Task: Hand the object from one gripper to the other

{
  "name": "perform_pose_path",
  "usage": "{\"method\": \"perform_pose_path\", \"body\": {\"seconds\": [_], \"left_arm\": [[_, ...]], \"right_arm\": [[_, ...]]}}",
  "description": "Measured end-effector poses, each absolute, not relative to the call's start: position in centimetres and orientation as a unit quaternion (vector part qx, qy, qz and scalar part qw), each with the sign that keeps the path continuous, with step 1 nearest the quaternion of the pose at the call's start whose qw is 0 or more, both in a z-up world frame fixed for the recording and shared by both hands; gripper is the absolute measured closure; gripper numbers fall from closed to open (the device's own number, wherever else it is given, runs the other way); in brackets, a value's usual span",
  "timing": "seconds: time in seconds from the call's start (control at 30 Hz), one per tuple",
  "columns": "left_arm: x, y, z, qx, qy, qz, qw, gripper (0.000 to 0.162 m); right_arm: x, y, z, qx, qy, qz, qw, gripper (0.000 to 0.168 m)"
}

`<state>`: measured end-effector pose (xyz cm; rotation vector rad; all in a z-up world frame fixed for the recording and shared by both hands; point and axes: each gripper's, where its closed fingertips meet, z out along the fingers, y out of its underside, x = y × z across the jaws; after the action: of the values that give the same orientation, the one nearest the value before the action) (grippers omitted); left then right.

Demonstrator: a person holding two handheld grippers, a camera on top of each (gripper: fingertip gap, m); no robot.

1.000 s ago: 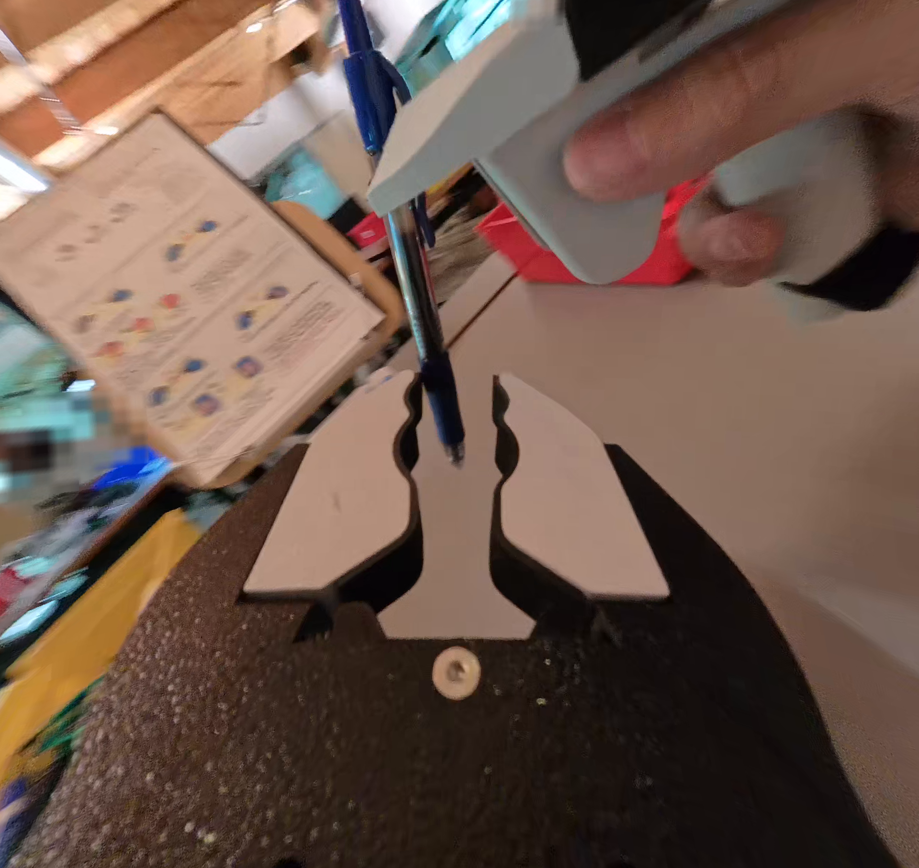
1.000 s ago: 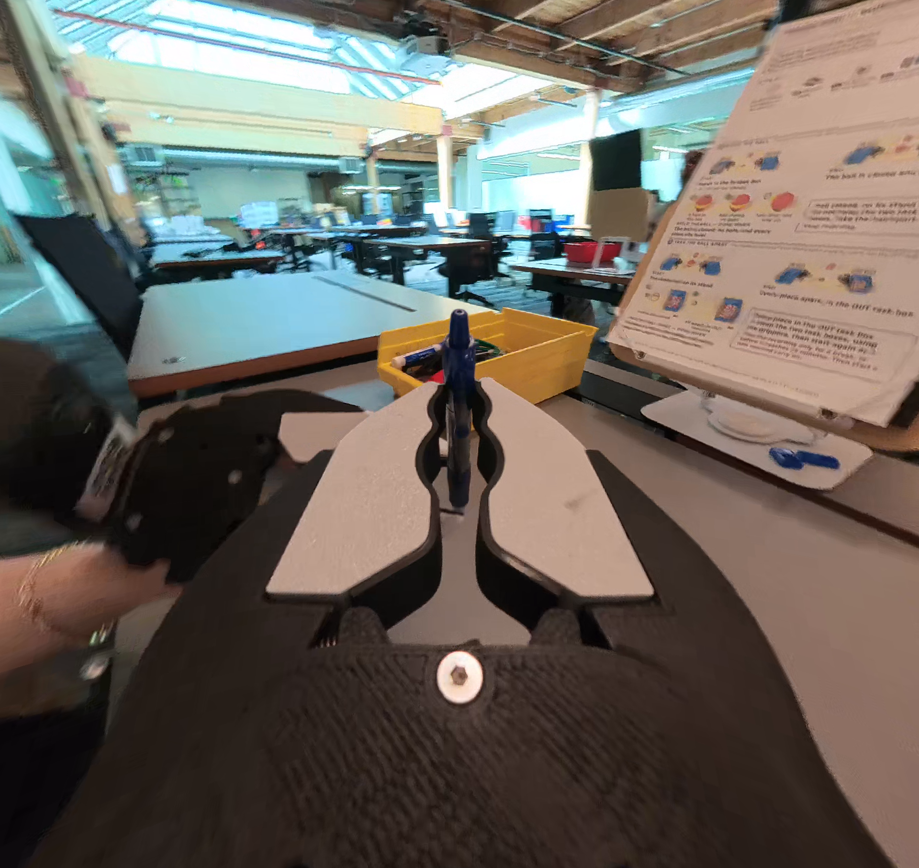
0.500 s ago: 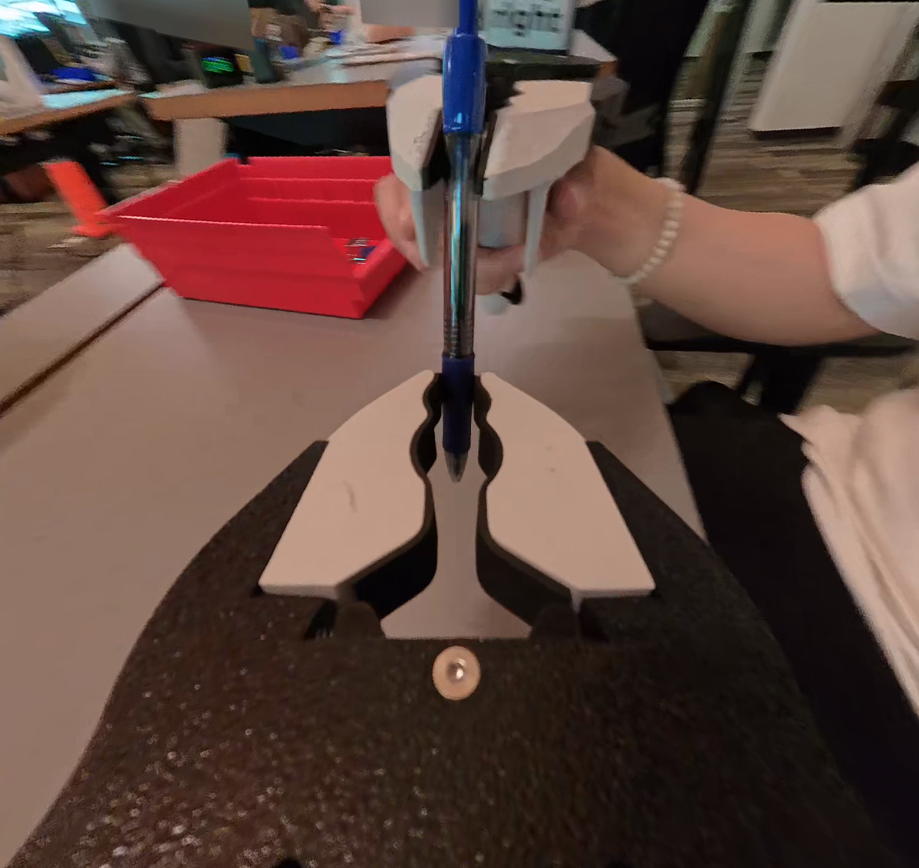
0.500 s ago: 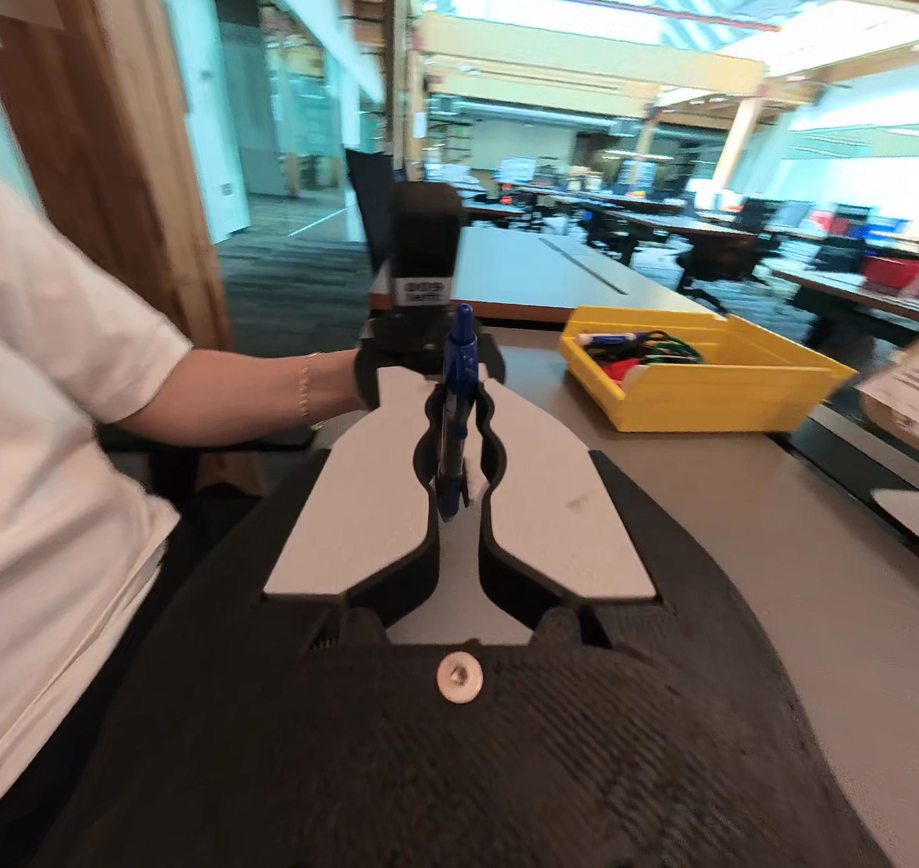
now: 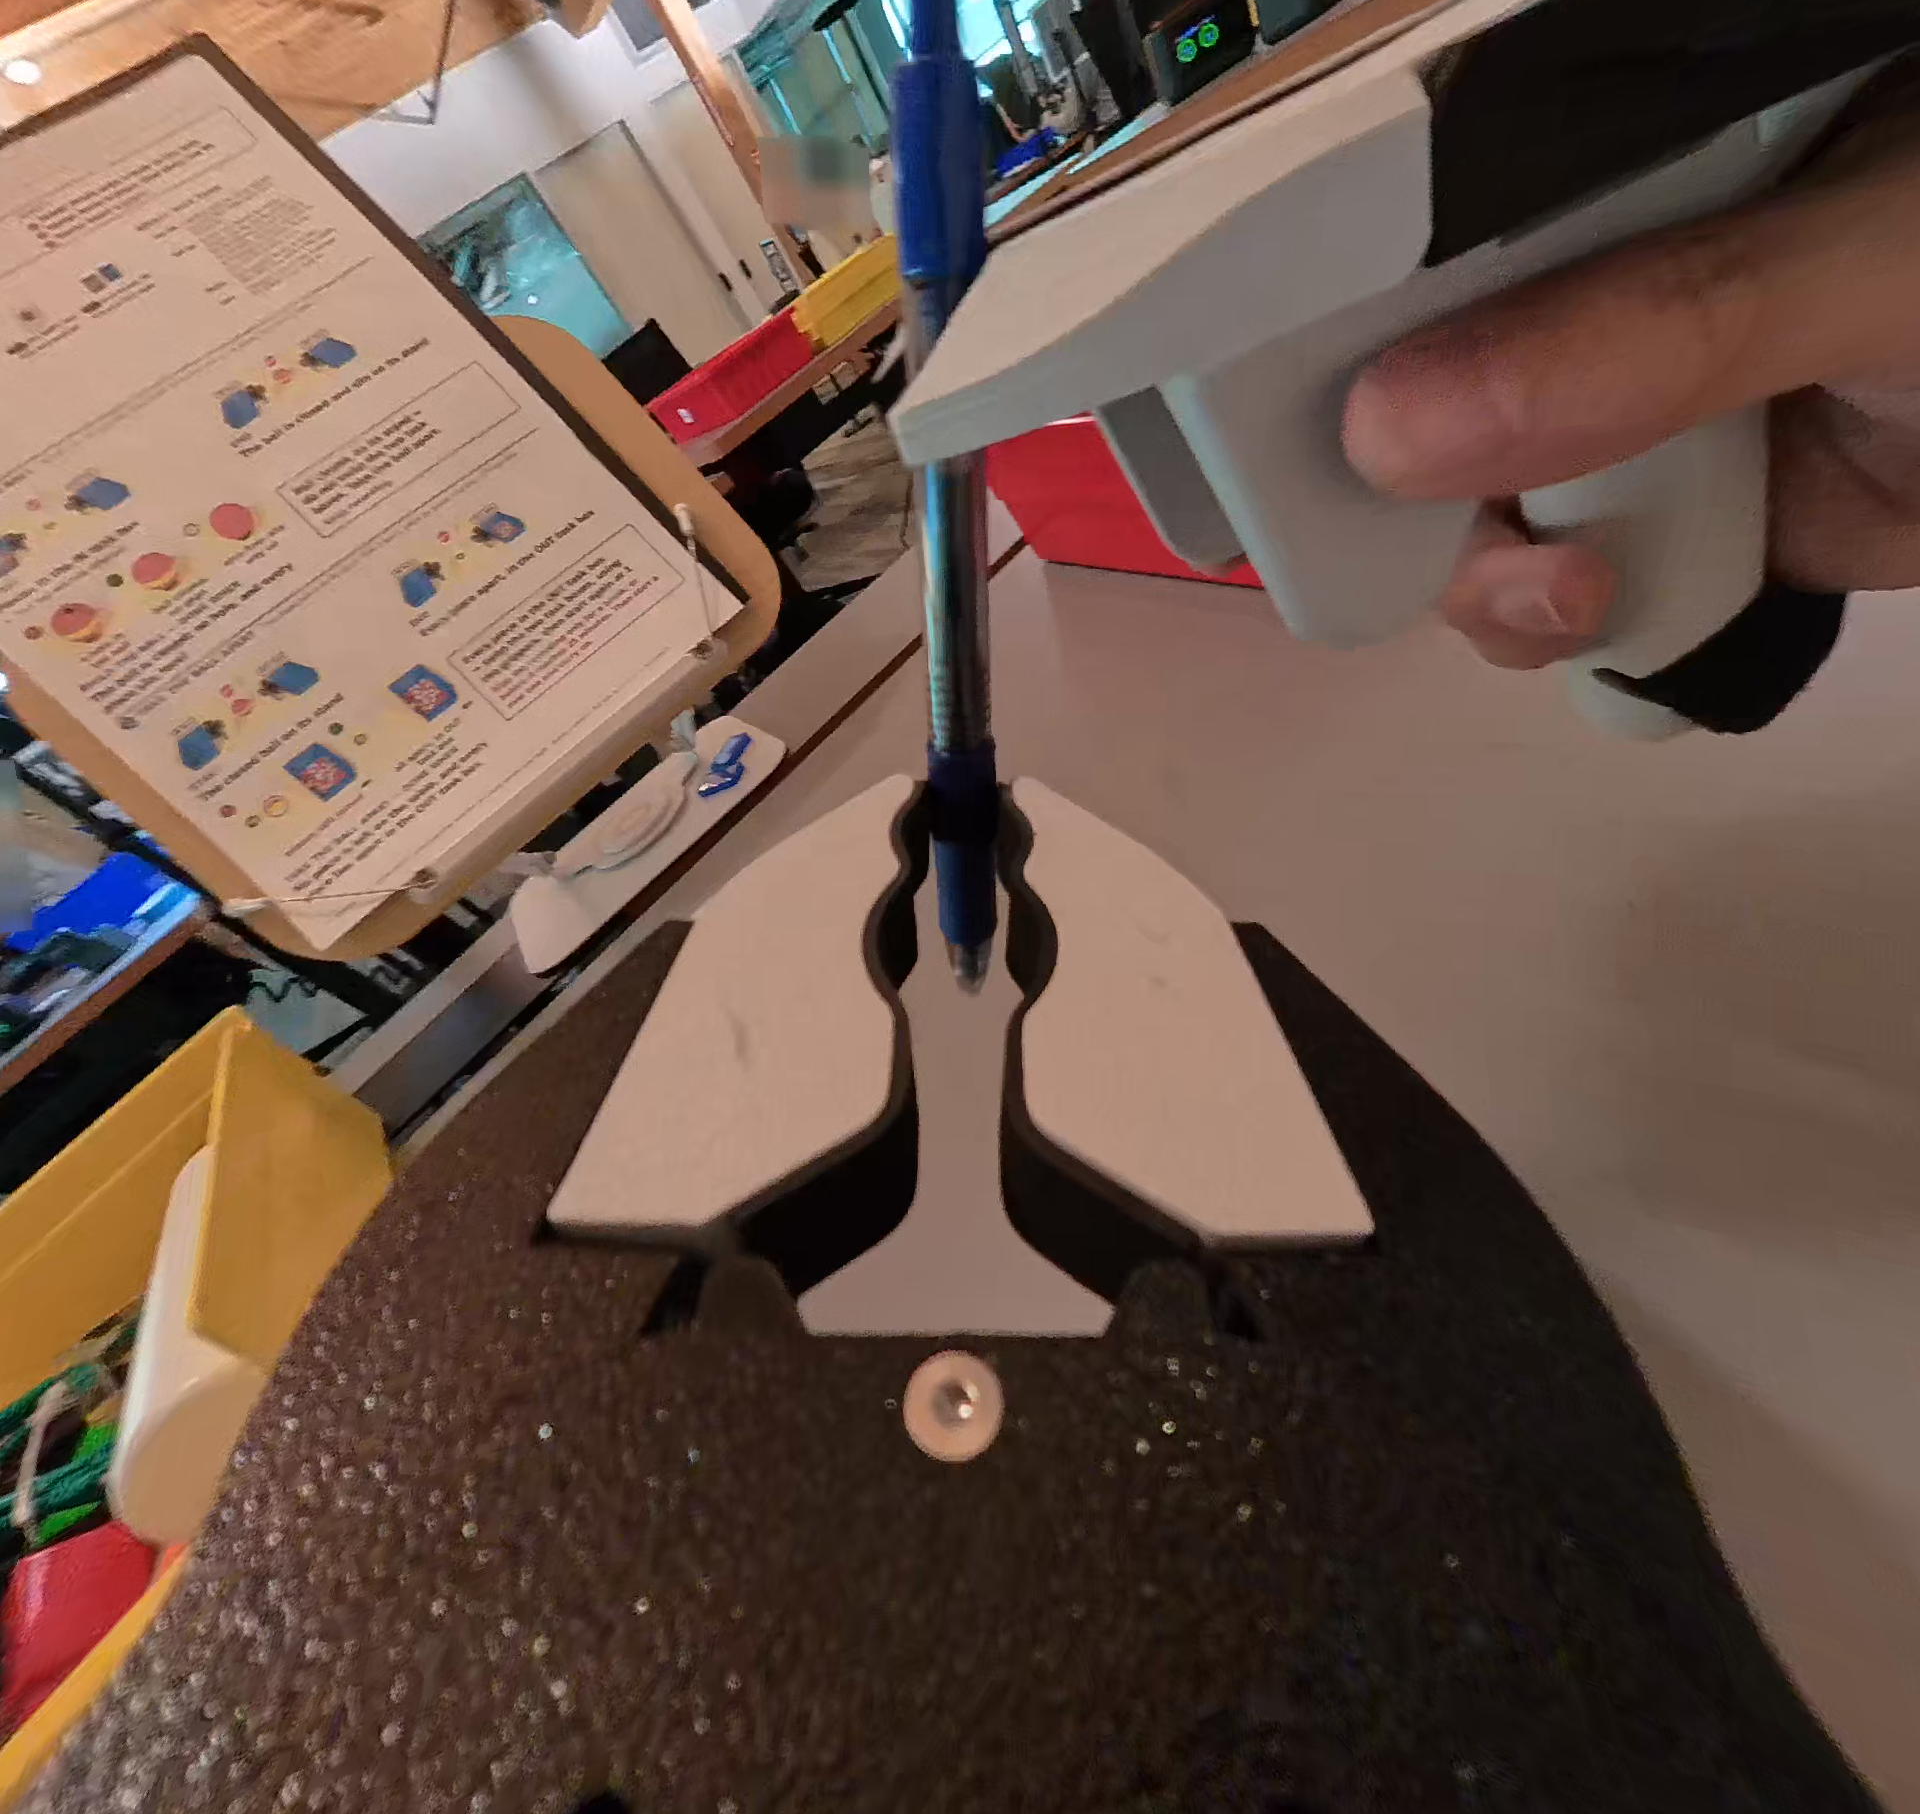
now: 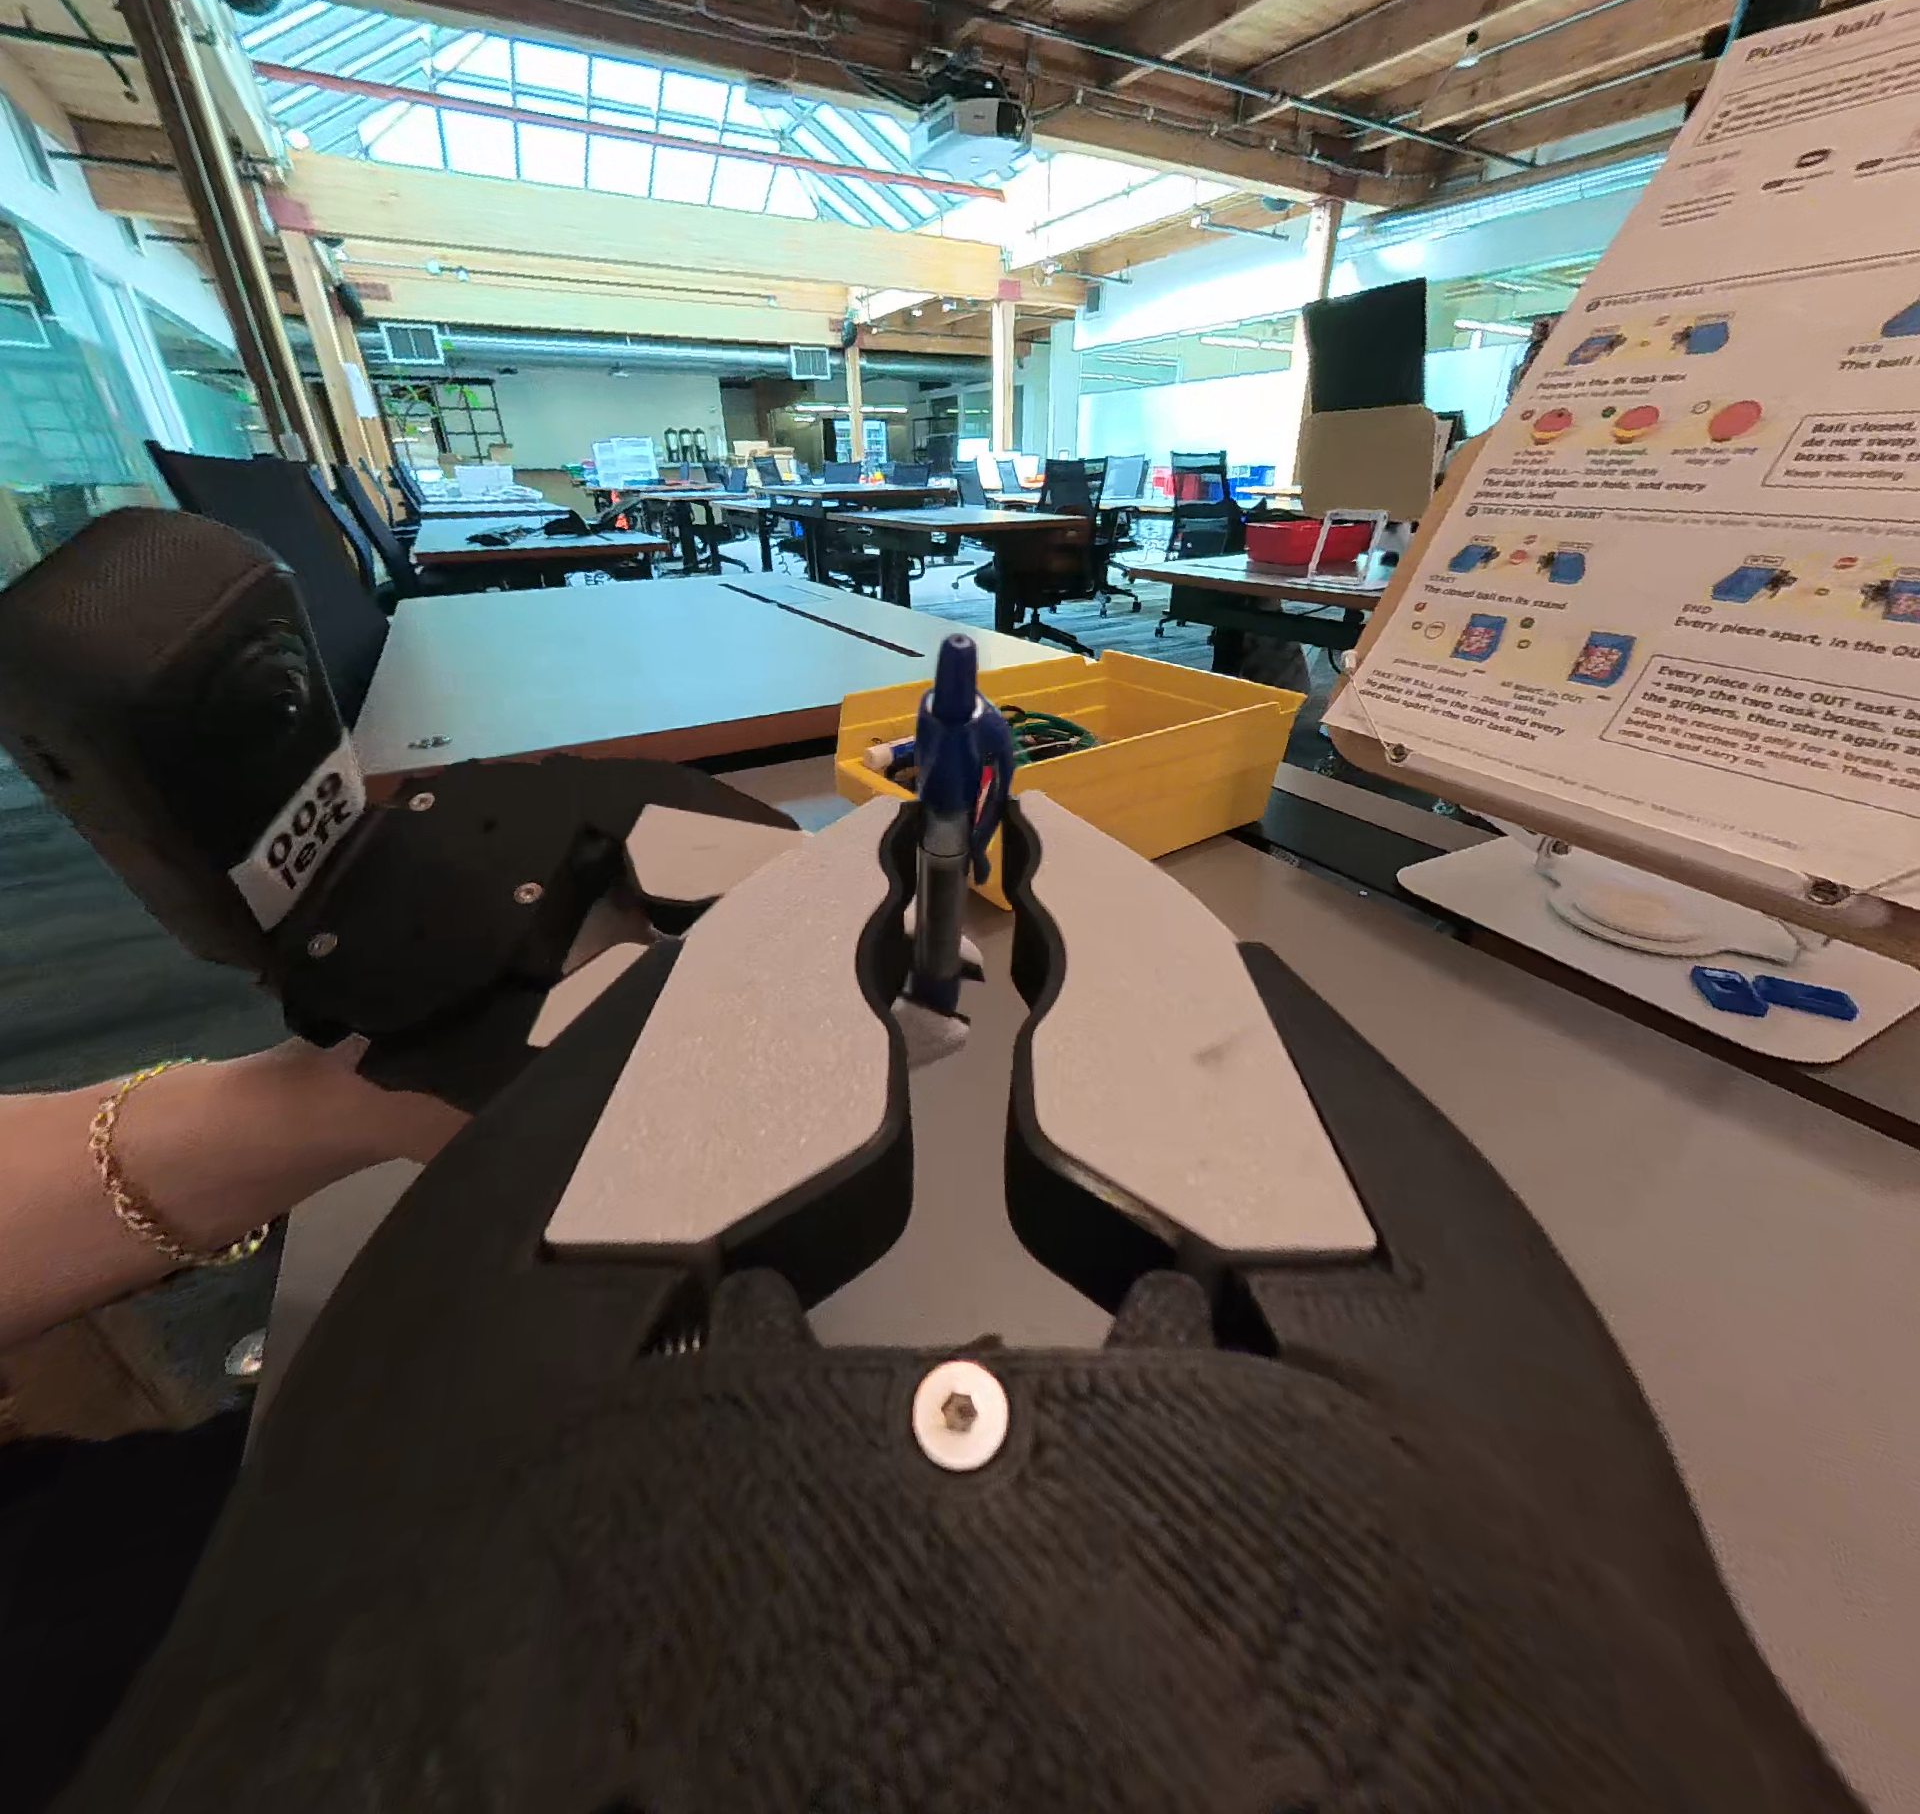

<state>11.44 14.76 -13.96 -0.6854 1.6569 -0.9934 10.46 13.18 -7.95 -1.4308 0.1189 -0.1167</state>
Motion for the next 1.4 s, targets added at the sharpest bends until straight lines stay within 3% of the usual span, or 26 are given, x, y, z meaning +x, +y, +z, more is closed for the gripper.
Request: {"method": "perform_pose_path", "body": {"seconds": [0.1, 0.17, 0.27, 0.47, 0.67, 0.93, 1.03, 1.17, 1.23, 1.4], "left_arm": [[11.4, 13.9, -14.4, -0.287, 0.695, -0.447, 0.484, 0.148], [11.2, 13.5, -14.2, -0.29, 0.691, -0.483, 0.452, 0.127], [11.0, 14.3, -13.6, -0.3, 0.682, -0.506, 0.434, 0.116], [11.1, 17.1, -12.6, -0.323, 0.665, -0.511, 0.439, 0.125], [11.2, 18.7, -12.8, -0.346, 0.659, -0.522, 0.416, 0.13], [11.1, 23.4, -12.8, -0.391, 0.639, -0.509, 0.423, 0.132], [11.2, 25.9, -13.0, -0.424, 0.615, -0.514, 0.422, 0.132], [11.0, 29.6, -13.8, -0.477, 0.579, -0.518, 0.412, 0.134], [10.7, 32.0, -14.2, -0.507, 0.559, -0.506, 0.418, 0.134], [9.8, 38.5, -15.4, -0.589, 0.505, -0.457, 0.435, 0.136]], "right_arm": [[10.0, 13.3, -8.0, -0.669, 0.034, -0.055, 0.741, 0.154], [10.9, 12.6, -7.9, -0.686, 0.039, -0.081, 0.722, 0.154], [14.7, 9.2, -7.0, -0.721, 0.077, -0.165, 0.668, 0.154], [28.3, -2.0, -7.2, -0.839, 0.232, -0.244, 0.428, 0.154], [37.0, -7.8, -14.9, -0.891, 0.352, -0.139, 0.249, 0.154], [39.7, -9.2, -23.7, -0.899, 0.405, -0.05, 0.157, 0.154], [39.6, -8.8, -25.2, -0.898, 0.404, -0.049, 0.167, 0.15], [39.7, -9.2, -24.8, -0.886, 0.41, -0.09, 0.198, 0.121], [40.0, -9.7, -22.4, -0.863, 0.415, -0.156, 0.243, 0.107], [36.0, -7.2, -14.1, -0.792, 0.36, -0.256, 0.421, 0.103]]}}
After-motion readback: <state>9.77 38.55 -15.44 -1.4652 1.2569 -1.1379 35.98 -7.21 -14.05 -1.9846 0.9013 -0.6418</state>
